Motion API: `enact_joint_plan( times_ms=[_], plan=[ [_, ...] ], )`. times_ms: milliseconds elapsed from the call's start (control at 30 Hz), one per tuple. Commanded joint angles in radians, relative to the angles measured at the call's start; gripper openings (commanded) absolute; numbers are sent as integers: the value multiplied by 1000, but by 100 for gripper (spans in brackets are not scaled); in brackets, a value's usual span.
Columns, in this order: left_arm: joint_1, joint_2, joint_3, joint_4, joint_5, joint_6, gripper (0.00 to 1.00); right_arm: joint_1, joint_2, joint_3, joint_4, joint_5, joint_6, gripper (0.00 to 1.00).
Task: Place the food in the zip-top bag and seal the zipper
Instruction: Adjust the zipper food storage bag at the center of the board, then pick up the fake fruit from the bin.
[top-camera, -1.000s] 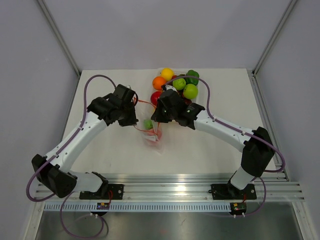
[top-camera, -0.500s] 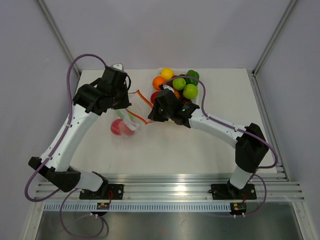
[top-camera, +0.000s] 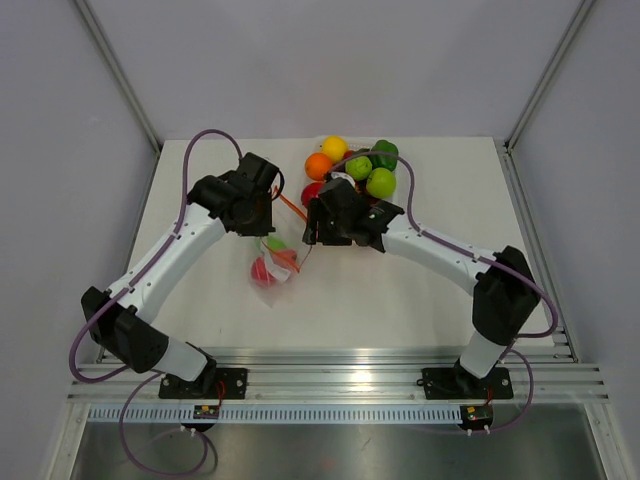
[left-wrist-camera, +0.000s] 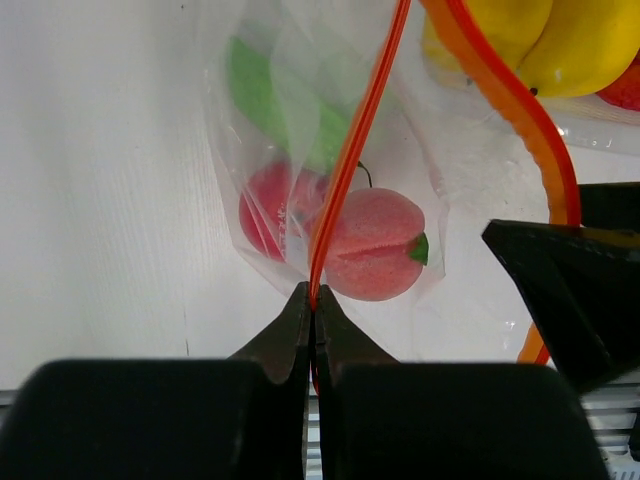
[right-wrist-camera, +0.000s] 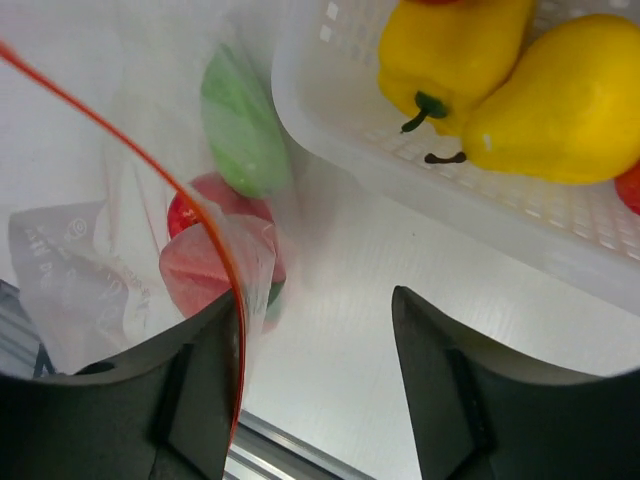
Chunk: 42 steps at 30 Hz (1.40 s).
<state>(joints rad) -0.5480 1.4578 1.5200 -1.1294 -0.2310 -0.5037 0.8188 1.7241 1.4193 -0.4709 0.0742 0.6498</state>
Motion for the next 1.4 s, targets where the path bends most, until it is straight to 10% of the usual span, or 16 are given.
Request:
enact_joint_plan(
  times_ms=[0,500,1367],
  plan=[
    [3,-4,45,56,18,25,0,-6,-149,26,-35,91,-79,67],
    [3,22,66,54,21,34,0,-242,37,128,123,-95,143,99],
    [5,30,63,53,38,59,0,-247,351,230,299,-109,461,99]
  ],
)
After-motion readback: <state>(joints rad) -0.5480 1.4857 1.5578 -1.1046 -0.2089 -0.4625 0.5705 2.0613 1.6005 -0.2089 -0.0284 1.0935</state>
